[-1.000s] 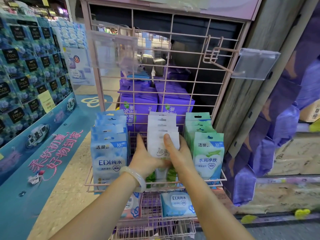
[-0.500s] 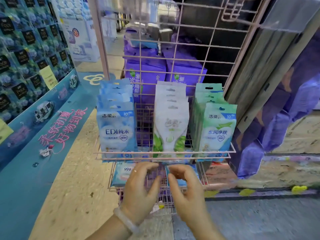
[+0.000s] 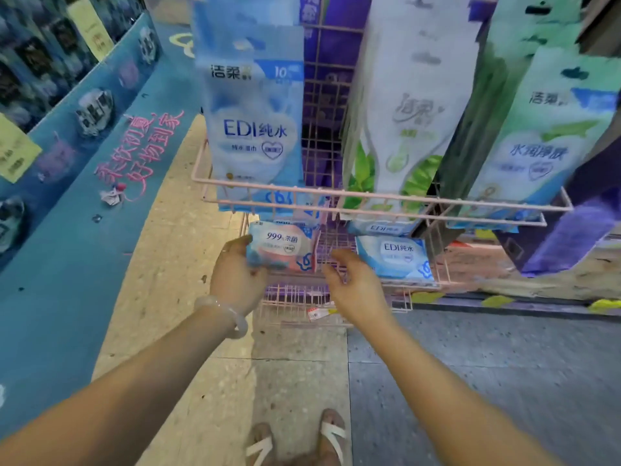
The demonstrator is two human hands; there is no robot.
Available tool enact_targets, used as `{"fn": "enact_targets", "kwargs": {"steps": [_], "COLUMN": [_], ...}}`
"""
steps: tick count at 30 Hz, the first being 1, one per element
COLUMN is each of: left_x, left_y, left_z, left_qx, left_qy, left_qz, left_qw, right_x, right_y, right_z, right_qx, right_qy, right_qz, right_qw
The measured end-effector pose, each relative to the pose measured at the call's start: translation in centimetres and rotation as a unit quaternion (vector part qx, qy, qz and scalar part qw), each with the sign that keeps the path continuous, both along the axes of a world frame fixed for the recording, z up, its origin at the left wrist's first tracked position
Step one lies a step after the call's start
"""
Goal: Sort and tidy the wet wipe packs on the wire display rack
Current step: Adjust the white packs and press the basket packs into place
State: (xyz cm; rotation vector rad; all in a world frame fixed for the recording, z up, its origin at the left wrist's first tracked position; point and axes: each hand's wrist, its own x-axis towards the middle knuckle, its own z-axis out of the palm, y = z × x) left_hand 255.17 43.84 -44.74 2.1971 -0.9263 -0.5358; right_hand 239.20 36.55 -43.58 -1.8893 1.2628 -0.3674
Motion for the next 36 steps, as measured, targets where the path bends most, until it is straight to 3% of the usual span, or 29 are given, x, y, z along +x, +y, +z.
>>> {"fn": "enact_targets", "kwargs": {"steps": [2,4,6,11,17,20,23,25,27,29,32,36], "left_x": [0.6,0.8,0.6,-0.3,0.8,1.9,2.1,2.2,2.0,1.7,2.0,2.6], "left_y": [-1.5,-2.5,-2.7,-2.2,-1.6,-2.2,-4.1,-5.6,-6.6,-7.0,-7.0,-7.0], "left_z": [-0.6,-1.4,-2.0,-2.8,-3.0,-2.1,-0.6,-0.4,-0.4,-0.5,-1.2,-1.0], "left_qx": [0.092,0.232,0.27,0.174,0.183,0.123,-0.006,0.009,0.033,-0.004,-0.046,0.033], "left_qy": [-0.062,-0.172,-0.216,-0.226,-0.219,-0.235,-0.107,-0.015,0.024,0.07,0.032,-0.02], "left_qz": [-0.053,-0.106,-0.117,-0.069,-0.125,-0.151,-0.075,-0.055,-0.07,-0.052,-0.022,-0.047], "left_qw": [0.992,0.951,0.931,0.956,0.95,0.952,0.991,0.998,0.997,0.996,0.998,0.998], "right_x": [1.7,3.1,4.3,4.9,4.2,4.6,5.4,5.9,6.3,6.5,6.7,6.8], "right_y": [-1.1,-1.9,-2.5,-3.0,-2.8,-4.3,-6.0,-6.6,-6.8,-6.9,-6.9,-7.1], "right_z": [-0.4,-1.1,-1.7,-2.4,-2.8,-2.0,-1.7,-2.0,-2.2,-2.5,-2.8,-3.6], "right_qx": [-0.022,-0.017,0.018,0.049,0.001,-0.013,0.032,0.064,0.085,0.101,0.082,0.036], "right_qy": [0.084,0.174,0.201,0.153,0.201,0.089,-0.042,-0.075,-0.08,-0.096,-0.118,-0.029], "right_qz": [0.019,0.045,0.065,0.013,0.035,-0.05,-0.092,-0.08,-0.053,-0.036,-0.048,-0.016], "right_qw": [0.996,0.983,0.977,0.987,0.979,0.995,0.994,0.992,0.992,0.99,0.989,0.999]}}
